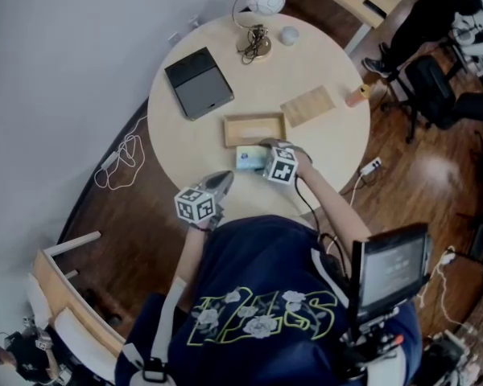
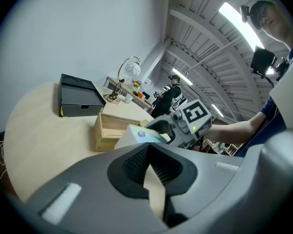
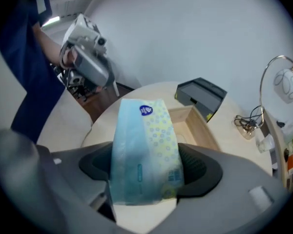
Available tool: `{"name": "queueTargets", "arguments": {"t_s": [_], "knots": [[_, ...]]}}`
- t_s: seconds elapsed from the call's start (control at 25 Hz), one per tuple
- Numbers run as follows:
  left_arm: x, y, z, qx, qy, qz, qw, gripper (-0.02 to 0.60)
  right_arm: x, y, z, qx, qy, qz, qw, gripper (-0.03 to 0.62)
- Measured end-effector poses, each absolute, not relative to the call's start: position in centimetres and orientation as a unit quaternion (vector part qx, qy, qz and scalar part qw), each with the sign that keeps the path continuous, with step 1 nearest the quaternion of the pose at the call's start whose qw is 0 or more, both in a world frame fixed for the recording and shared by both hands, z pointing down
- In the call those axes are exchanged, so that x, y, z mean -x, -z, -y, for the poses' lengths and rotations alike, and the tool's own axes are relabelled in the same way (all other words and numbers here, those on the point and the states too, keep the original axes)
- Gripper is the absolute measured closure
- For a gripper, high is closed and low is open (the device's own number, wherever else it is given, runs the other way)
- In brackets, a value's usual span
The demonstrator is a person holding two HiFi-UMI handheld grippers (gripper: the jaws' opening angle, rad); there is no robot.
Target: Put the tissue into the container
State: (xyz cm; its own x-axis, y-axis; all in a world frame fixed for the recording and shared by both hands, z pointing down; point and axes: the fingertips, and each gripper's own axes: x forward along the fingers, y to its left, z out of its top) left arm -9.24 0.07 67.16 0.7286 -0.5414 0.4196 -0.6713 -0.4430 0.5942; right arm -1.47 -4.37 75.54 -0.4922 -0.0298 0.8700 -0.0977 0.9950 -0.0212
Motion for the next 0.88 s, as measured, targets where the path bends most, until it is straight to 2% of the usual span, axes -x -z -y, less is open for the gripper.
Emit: {"name": "queueTargets", "arguments": {"t_s": [0.2, 0.4, 0.52, 0.64, 0.72, 0.84, 0.88], "knots": [[9.6, -66.7, 0.6, -0.843, -0.075, 0.367, 0.387, 0.575, 2.7, -69.1, 11.8, -0.104, -0.024, 0.887, 0.45, 0.221], [10.4, -66.7, 0.8, -0.84, -0.072, 0.374, 0.385, 0.575, 1.4, -72.7, 16.1, -0.102, 0.005, 0.844, 0.527, 0.217], [11.2, -66.4, 1.1, -0.835, -0.067, 0.387, 0.385, 0.575, 2.0, -75.2, 15.4, -0.07, -0.002, 0.844, 0.532, 0.2], [12.0, -65.7, 1.0, -0.83, -0.06, 0.397, 0.386, 0.576, 2.6, -75.6, 15.7, -0.097, -0.003, 0.857, 0.507, 0.181], [12.4, -65.3, 1.1, -0.828, -0.056, 0.402, 0.387, 0.576, 3.2, -74.9, 15.5, -0.106, -0.027, 0.866, 0.487, 0.069], [12.7, -65.6, 1.2, -0.825, -0.049, 0.407, 0.388, 0.576, 4.0, -72.2, 14.4, -0.116, -0.085, 0.892, 0.429, 0.087], [12.6, -65.7, 1.2, -0.825, -0.045, 0.409, 0.388, 0.576, 3.9, -70.6, 13.7, -0.127, -0.121, 0.904, 0.39, 0.14]]}}
